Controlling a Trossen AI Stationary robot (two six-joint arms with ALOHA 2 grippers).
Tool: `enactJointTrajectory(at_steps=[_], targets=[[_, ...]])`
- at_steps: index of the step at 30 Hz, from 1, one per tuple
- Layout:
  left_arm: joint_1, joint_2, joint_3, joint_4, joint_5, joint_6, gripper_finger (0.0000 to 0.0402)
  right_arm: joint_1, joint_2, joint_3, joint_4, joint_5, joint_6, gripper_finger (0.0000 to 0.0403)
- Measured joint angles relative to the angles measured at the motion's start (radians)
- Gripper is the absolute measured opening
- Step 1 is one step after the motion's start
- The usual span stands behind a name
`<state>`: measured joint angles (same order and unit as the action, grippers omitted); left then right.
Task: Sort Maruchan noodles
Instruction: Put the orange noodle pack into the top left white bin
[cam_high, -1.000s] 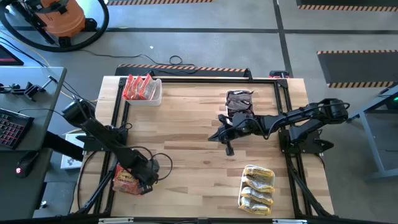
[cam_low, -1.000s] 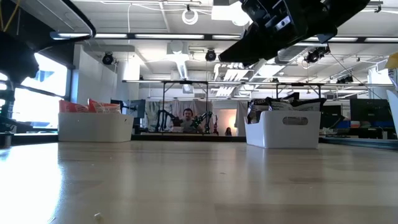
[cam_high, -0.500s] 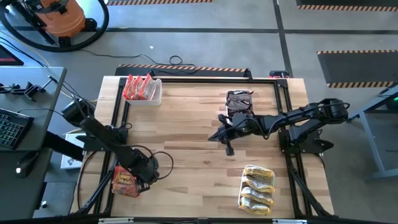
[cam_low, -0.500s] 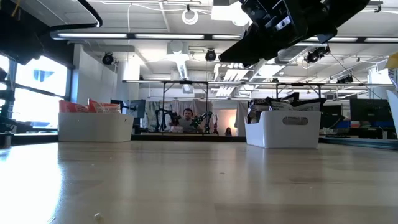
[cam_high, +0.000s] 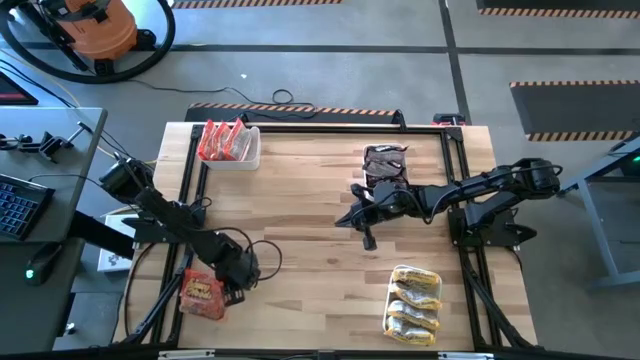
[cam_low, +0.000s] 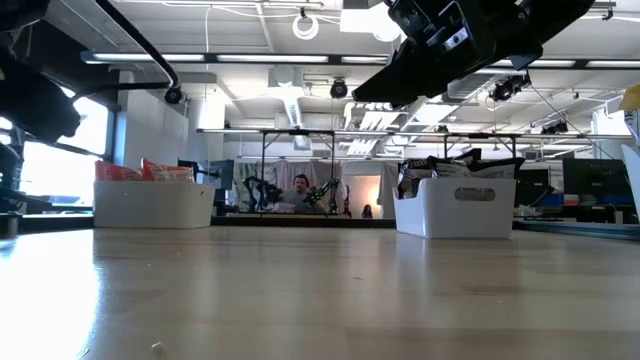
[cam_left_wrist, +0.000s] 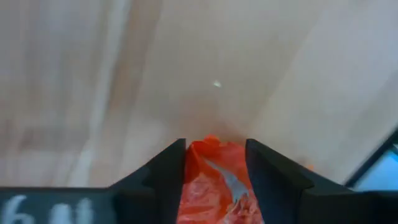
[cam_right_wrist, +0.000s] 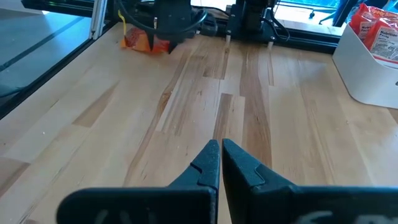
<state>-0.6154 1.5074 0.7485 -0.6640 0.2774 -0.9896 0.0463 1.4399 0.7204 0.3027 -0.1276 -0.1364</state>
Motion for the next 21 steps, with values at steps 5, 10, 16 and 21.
enactJointTrajectory(at_steps=[5,10,16,21], targets=[[-0.035,0.0,0.0,0.054,0.052,0.044,0.0069,0.0,0.0,0.0,0.0,0.0,-0.001,0.0],[-0.044,-0.002,0.0,0.063,-0.016,0.084,0.0011,0.0,0.0,0.0,0.0,0.0,0.0,0.0],[0.032,-0.007,0.0,0.144,-0.202,0.18,0.0002,0.001,0.014,0.001,0.008,0.101,0.154,0.0001],[0.109,-0.008,0.0,0.217,-0.372,0.263,0.0001,0.0,0.116,0.002,0.034,0.108,0.306,0.0027]])
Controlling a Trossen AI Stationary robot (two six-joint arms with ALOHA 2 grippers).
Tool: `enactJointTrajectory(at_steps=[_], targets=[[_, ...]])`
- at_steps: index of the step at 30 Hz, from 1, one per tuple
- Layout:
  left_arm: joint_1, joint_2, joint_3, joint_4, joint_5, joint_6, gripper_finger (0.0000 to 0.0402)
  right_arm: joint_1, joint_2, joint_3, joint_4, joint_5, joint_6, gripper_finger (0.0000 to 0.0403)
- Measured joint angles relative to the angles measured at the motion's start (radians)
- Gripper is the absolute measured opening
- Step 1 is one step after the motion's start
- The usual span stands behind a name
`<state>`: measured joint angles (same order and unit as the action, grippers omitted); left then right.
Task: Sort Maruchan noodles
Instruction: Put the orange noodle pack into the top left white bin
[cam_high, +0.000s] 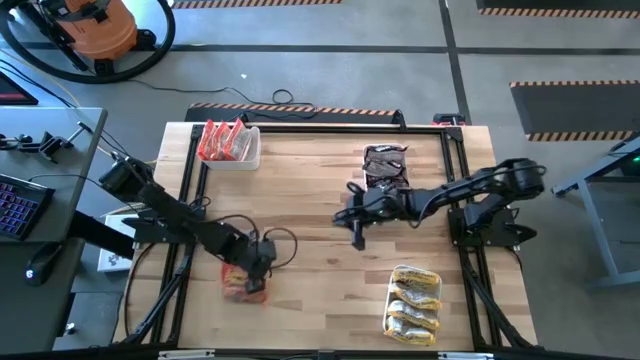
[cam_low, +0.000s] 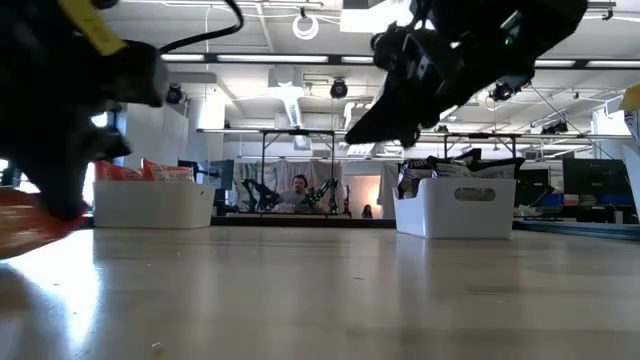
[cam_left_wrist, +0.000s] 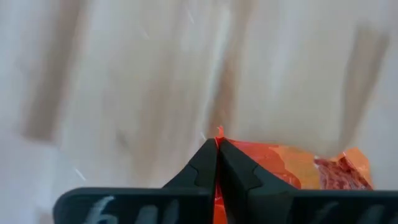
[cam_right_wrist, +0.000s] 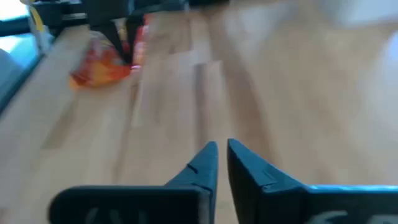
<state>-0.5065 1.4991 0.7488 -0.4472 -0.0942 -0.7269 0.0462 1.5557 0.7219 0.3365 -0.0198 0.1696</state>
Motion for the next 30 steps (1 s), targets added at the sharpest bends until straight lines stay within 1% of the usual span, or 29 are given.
enactJointTrajectory(at_steps=[2,5,10,13,16,21,24,30], targets=[[0.022,-0.008,0.0,0.021,-0.063,0.026,0.0001,0.001,0.069,0.0,0.062,-0.048,0.091,0.0051],[0.05,-0.017,0.0,0.045,-0.142,0.052,0.0,0.014,0.184,0.0,0.216,-0.11,0.198,0.0094],[0.063,-0.047,0.0,0.082,-0.26,0.062,0.0,0.045,0.375,0.013,0.548,-0.16,0.338,0.0164],[0.063,-0.065,0.001,0.12,-0.319,0.079,0.0,0.055,0.462,0.049,0.669,-0.158,0.409,0.02],[0.063,-0.083,0.001,0.161,-0.37,0.09,0.0,0.058,0.524,0.105,0.713,-0.148,0.436,0.0228],[0.063,-0.106,0.0,0.183,-0.444,0.096,0.0,0.076,0.602,0.226,0.718,-0.155,0.404,0.0258],[0.063,-0.11,0.002,0.218,-0.476,0.103,0.0,0.082,0.644,0.291,0.706,-0.15,0.4,0.0265],[0.063,-0.131,-0.001,0.214,-0.526,0.11,0.0,0.08,0.718,0.39,0.695,-0.086,0.383,0.0266]])
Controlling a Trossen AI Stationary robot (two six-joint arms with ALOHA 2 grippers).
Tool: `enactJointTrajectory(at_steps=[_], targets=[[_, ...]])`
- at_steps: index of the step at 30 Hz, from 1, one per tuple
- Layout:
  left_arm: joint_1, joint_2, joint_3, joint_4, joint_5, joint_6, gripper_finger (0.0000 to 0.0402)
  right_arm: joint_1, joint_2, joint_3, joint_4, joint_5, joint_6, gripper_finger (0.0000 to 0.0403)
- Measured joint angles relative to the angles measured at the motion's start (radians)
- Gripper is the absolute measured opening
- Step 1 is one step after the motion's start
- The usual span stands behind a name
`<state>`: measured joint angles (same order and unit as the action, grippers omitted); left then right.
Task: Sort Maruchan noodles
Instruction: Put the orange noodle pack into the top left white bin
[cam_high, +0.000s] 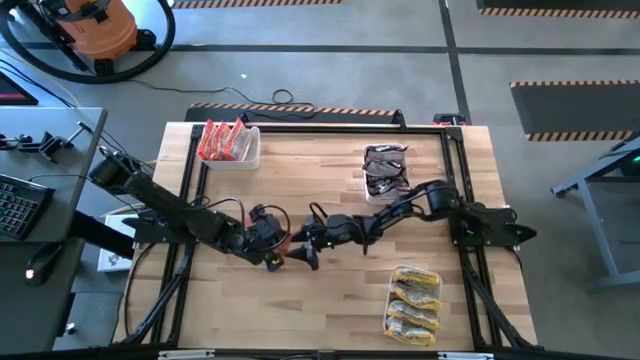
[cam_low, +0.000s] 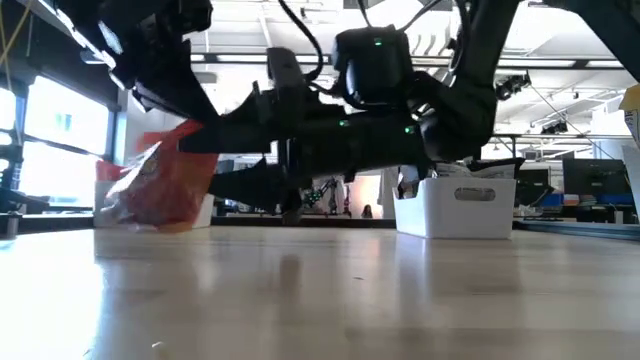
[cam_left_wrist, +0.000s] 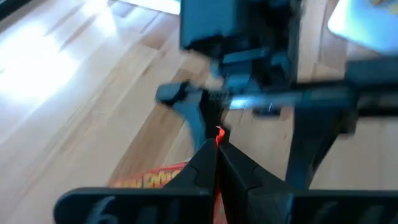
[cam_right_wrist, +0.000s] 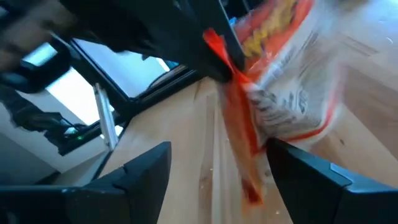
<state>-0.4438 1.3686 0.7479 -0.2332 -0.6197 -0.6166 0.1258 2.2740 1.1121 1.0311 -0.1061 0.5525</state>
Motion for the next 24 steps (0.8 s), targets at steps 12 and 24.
enactJointTrajectory(at_steps=[12,24], targets=[[-0.002,0.0,0.001,0.03,-0.058,-0.015,0.0,-0.001,0.065,0.059,-0.018,0.175,-0.034,0.0266],[0.0,0.0,0.001,0.081,-0.109,-0.016,0.0,-0.008,0.064,0.072,0.041,0.223,-0.129,0.0265]])
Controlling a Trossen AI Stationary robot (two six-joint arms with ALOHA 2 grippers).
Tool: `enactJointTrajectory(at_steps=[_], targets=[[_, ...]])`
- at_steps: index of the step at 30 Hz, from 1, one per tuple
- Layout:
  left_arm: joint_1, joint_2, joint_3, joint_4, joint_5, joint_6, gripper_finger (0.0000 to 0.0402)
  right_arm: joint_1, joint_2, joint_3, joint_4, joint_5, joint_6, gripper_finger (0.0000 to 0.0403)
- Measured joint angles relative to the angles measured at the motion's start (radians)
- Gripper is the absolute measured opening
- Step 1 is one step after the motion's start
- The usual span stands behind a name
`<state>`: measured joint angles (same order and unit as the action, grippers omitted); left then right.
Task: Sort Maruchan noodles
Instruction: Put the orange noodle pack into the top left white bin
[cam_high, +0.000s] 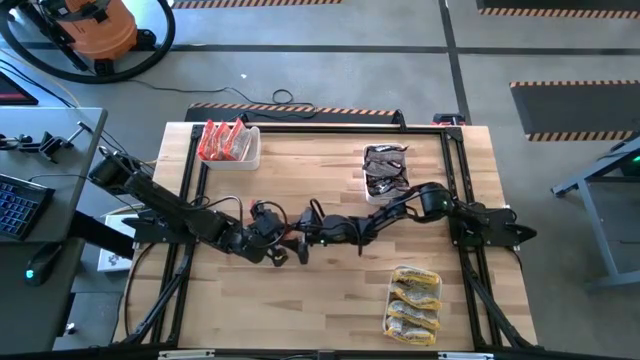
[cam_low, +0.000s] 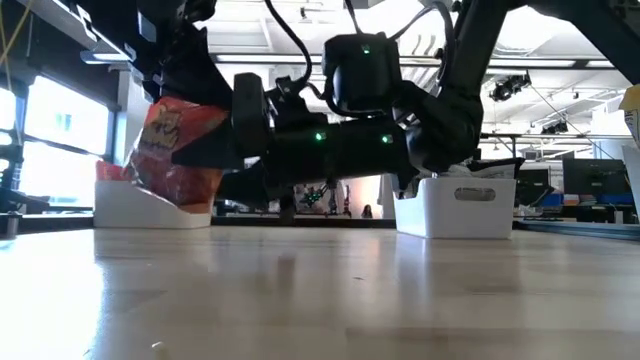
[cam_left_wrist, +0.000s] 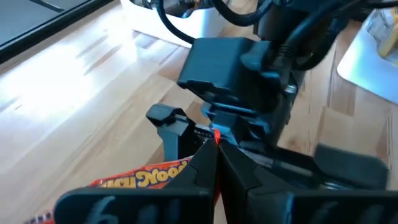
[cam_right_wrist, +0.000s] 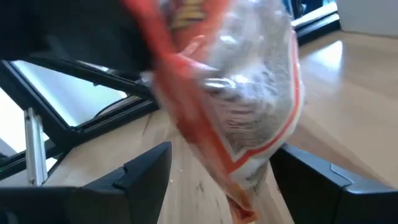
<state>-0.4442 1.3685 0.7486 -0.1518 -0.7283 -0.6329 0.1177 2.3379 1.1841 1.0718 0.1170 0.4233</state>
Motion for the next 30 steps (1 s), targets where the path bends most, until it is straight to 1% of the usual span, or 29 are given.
enactJointTrajectory(at_steps=[5,8,15,19,21,25,27,30], targets=[[0.0,0.0,0.0,0.013,-0.009,-0.017,0.0,0.0,0.0,0.041,-0.02,-0.007,-0.052,0.0255],[-0.001,0.0,0.001,0.034,-0.015,-0.017,0.0,0.0,0.0,0.063,-0.03,0.036,-0.081,0.0238],[-0.003,0.0,0.001,0.047,-0.027,-0.017,0.0,0.0,0.0,0.064,0.008,0.173,-0.171,0.0179],[-0.018,-0.015,0.001,0.035,-0.047,-0.041,0.0,0.001,0.0,0.064,0.01,0.188,-0.231,0.0135],[-0.033,-0.034,0.001,0.03,-0.078,-0.047,0.0001,0.001,-0.002,0.064,0.013,0.197,-0.268,0.0111],[-0.083,-0.102,0.002,-0.017,-0.179,-0.08,0.0007,0.0,-0.002,0.063,-0.001,0.227,-0.34,0.0068],[-0.114,-0.142,0.002,-0.068,-0.221,-0.102,0.0013,0.0,-0.002,0.062,-0.003,0.238,-0.374,0.005],[-0.169,-0.182,0.002,-0.112,-0.305,-0.164,0.0023,0.0,-0.002,0.062,-0.008,0.291,-0.428,0.0029]])
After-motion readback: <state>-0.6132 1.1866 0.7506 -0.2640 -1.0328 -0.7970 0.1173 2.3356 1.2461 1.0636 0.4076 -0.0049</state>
